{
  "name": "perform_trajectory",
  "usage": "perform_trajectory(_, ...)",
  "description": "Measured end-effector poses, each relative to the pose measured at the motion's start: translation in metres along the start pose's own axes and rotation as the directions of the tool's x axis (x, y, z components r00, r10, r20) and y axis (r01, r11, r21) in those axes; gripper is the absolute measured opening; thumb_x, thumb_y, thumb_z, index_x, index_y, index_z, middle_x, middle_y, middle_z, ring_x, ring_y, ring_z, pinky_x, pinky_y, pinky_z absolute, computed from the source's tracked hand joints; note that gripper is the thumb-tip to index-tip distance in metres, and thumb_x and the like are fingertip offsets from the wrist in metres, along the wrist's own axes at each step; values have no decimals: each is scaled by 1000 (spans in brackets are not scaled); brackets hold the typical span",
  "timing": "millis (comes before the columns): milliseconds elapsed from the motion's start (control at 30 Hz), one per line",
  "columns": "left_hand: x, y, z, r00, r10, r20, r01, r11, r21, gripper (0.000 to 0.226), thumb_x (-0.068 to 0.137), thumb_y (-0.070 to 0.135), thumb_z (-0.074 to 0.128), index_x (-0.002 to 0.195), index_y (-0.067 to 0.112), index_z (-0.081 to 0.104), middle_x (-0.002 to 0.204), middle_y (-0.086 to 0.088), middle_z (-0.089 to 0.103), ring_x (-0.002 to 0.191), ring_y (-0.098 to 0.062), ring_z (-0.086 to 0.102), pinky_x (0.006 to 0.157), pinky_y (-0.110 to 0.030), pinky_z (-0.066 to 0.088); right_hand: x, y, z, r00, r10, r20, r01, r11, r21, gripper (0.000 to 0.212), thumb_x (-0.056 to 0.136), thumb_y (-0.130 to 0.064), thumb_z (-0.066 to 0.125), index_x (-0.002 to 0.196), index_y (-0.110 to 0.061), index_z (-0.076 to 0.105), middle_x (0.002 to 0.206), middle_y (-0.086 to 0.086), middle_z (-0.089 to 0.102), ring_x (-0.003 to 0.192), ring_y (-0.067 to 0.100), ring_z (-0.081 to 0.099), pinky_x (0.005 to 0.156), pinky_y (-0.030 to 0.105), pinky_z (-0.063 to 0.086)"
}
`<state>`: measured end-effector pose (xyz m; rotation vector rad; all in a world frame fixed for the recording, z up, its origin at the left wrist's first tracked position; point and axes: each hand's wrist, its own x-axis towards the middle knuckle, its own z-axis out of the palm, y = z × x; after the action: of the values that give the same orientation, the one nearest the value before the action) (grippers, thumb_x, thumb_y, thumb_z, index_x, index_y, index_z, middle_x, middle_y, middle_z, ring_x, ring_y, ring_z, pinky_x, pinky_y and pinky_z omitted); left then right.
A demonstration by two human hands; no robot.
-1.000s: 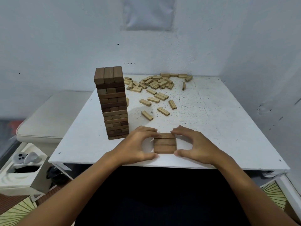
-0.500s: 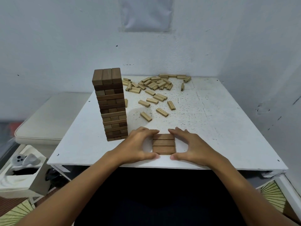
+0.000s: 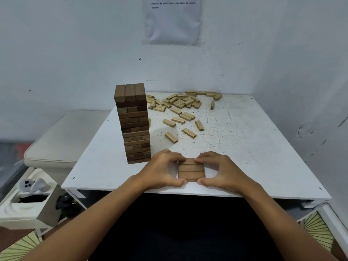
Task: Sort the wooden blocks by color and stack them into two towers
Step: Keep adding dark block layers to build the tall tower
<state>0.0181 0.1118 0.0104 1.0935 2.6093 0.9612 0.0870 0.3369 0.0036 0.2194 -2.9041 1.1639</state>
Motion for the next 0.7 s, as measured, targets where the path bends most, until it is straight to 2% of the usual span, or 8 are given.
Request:
perform_trajectory(67,-1,3,-2,1000,-8,7,9,1000,-28,75,58,54,73,123,19,65,106,14,63,96,0,54,84,-20,45,-1,-1,-2,1000,-8,-3,8,1000,29,58,65,-32,87,120,-29,68,123,-18,58,115,-8,51,100,14,37)
perform_trajectory(167,0,8,-6,1000,-2,-14,1,997,-79,75,57,56,72,122,18,66,108,11,67,91,-1,56,76,-15,44,-2,-5,-10,998,-44,-39,47,997,68,55,65,-25,89,116,-28,70,118,-17,61,111,-10,53,93,6,37)
perform_trajectory(233,0,15,-12,999,9,-51,-14,994,-108,74,57,52,75,121,16,67,104,9,68,87,-4,57,71,-15,44,-2,-10,-18,995,-71,-70,76,994,80,53,65,-22,89,114,-29,71,117,-16,62,110,-8,55,92,7,38)
perform_trajectory(367,4,32,-29,991,46,-125,-60,992,-109,65,61,39,80,119,12,68,99,3,67,79,-10,56,65,-22,48,-1,-25,-37,986,-128,-111,138,986,90,52,64,-25,89,112,-30,71,116,-18,63,111,-5,56,92,8,39)
perform_trajectory(467,5,47,-44,985,59,-160,-80,989,-126,70,57,47,78,118,13,68,98,0,67,78,-11,57,67,-30,52,0,-39,-53,977,-166,-135,181,978,107,55,61,-33,84,114,-26,71,116,-15,64,112,0,58,97,15,44)
perform_trajectory(567,4,62,-61,976,71,-207,-98,988,-123,71,53,50,74,115,15,70,96,-2,68,78,-13,59,67,-34,54,-1,-57,-68,960,-228,-160,247,963,111,53,62,-29,83,114,-25,71,113,-15,65,111,3,60,97,14,44)
perform_trajectory(700,3,79,-92,960,103,-262,-122,991,-58,70,50,53,73,110,18,72,89,-1,69,76,-9,61,62,-26,51,6,-82,-87,935,-298,-193,324,938,123,52,62,-26,83,113,-24,71,111,-12,67,111,6,61,101,18,45)
